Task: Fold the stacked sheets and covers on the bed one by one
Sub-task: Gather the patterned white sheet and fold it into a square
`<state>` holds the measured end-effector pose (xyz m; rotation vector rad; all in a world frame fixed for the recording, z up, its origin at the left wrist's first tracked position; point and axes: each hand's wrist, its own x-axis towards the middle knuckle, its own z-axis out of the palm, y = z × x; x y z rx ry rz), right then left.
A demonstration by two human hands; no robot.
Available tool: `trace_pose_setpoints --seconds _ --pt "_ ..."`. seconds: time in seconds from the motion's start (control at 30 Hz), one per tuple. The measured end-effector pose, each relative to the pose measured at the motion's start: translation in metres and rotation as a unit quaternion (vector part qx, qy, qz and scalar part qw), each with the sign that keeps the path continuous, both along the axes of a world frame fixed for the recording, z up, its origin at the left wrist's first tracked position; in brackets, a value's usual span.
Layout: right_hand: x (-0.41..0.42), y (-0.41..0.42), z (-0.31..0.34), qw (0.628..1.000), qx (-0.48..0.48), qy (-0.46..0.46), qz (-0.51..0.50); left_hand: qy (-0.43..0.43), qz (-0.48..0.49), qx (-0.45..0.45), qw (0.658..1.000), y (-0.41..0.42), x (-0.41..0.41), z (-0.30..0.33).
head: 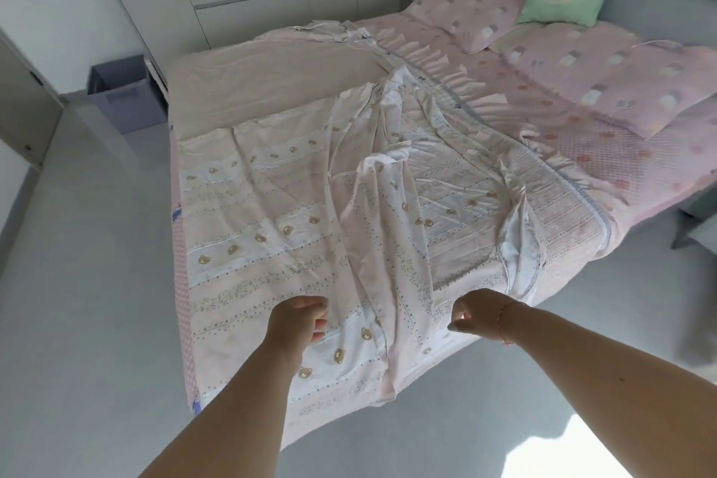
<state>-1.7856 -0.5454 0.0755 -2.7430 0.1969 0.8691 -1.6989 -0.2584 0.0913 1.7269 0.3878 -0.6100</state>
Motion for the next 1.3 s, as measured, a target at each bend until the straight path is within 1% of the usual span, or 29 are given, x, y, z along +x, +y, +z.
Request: trace_pose_setpoints --seconds 0.13,0.4,0.6,0.83,1.03,1.13,1.2,1.23,1.3 --pt "0.014 -0.03 0.004 0.999 0.005 -0.007 -0.048 0.013 -0.056 -0.015 0.998 -0.054 0.021 0.003" --pt "0.044 -0.081 0.014 0.991 0.018 -0.033 -0.127 0.014 -0.13 -0.022 0.991 -0.149 0.065 -0.001" --pt "0.082 -0.127 0.009 0.987 0.006 -0.017 -0.158 0.025 -0.196 -0.024 0.98 -0.213 0.114 -0.004" --pt "0.126 -0.185 -0.009 0.982 -0.004 0.009 -0.19 0.034 -0.243 -0.007 0.969 -0.283 0.178 -0.016" --pt "0.144 -0.257 -0.034 0.977 -0.024 0.025 -0.212 0.071 -0.306 0.005 0.949 -0.355 0.186 -0.045" --pt "0.16 -0.301 -0.05 0.974 -0.04 0.022 -0.22 0.07 -0.353 0.022 0.933 -0.386 0.183 -0.067" --pt "0.175 -0.33 -0.062 0.978 -0.052 0.02 -0.199 0.065 -0.378 0.043 0.922 -0.408 0.18 -0.085" --pt "0.182 -0.344 -0.068 0.981 -0.05 0.021 -0.187 0.069 -0.382 0.05 0.92 -0.42 0.176 -0.093" --pt "0.196 -0.374 -0.084 0.984 -0.012 0.016 -0.175 0.08 -0.385 0.058 0.918 -0.448 0.17 -0.111"
